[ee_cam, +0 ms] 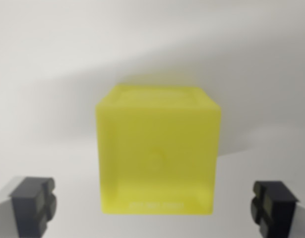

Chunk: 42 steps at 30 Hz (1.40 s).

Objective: Pick yellow cube

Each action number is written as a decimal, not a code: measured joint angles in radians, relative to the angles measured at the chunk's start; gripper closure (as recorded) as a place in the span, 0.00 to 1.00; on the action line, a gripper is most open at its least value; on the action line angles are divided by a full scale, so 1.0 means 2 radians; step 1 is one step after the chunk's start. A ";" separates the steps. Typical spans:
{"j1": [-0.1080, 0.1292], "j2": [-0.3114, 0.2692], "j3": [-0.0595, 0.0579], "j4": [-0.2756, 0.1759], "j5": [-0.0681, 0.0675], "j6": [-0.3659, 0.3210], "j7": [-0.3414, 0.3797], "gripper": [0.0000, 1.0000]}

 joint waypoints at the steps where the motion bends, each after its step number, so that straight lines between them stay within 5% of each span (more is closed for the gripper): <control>1: 0.000 0.004 0.000 0.001 0.001 0.003 0.000 0.00; 20: 0.002 0.059 0.000 0.015 0.014 0.044 -0.009 0.00; 21: 0.002 0.060 0.000 0.015 0.015 0.044 -0.010 1.00; 42: 0.000 -0.003 -0.001 0.000 0.003 -0.002 0.000 1.00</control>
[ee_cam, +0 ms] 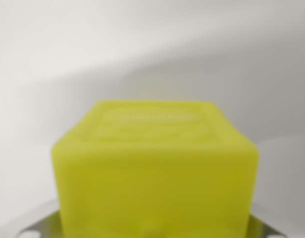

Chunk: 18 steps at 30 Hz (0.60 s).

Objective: Pick yellow cube

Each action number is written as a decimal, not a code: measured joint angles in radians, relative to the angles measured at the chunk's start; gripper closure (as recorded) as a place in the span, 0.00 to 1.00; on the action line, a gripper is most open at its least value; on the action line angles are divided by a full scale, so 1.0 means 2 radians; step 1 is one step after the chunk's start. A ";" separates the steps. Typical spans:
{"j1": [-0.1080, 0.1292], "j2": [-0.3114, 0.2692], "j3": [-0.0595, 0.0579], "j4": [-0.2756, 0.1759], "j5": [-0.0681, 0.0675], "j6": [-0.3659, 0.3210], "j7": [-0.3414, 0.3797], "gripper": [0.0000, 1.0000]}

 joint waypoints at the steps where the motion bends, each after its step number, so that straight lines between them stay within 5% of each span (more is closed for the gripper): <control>1: 0.000 -0.003 0.000 -0.001 -0.001 -0.003 0.000 1.00; 18: -0.002 -0.061 0.000 -0.008 -0.008 -0.053 0.006 1.00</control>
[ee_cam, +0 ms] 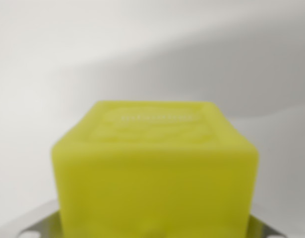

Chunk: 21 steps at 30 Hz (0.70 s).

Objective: Pick yellow cube

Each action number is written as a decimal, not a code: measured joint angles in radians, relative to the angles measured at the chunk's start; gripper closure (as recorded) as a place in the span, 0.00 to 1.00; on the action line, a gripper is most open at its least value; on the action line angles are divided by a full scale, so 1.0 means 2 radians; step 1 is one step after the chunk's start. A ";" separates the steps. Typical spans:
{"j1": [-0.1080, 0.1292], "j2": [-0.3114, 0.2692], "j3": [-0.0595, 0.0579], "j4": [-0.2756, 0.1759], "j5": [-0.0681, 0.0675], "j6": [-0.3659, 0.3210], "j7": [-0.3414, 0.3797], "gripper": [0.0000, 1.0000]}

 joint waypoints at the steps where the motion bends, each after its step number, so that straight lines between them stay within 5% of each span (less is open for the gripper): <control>1: 0.000 -0.003 0.000 0.000 0.000 -0.003 0.000 1.00; 21: -0.001 -0.065 0.000 0.001 -0.006 -0.067 0.004 1.00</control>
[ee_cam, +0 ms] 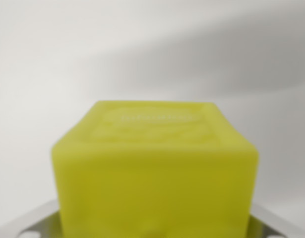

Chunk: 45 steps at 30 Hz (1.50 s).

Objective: Pick yellow cube

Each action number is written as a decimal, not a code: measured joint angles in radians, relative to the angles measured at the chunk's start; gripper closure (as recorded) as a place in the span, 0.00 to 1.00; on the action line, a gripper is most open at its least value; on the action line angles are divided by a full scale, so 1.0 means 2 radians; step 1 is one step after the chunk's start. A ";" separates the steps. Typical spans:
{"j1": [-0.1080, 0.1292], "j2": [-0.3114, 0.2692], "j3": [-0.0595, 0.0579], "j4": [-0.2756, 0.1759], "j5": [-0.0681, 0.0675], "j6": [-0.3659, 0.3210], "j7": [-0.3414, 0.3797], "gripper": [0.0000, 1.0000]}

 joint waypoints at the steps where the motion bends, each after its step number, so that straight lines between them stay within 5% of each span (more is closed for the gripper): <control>1: 0.000 -0.003 0.000 0.000 0.000 -0.003 0.000 1.00; 45: 0.000 -0.103 0.000 0.039 -0.005 -0.142 0.004 1.00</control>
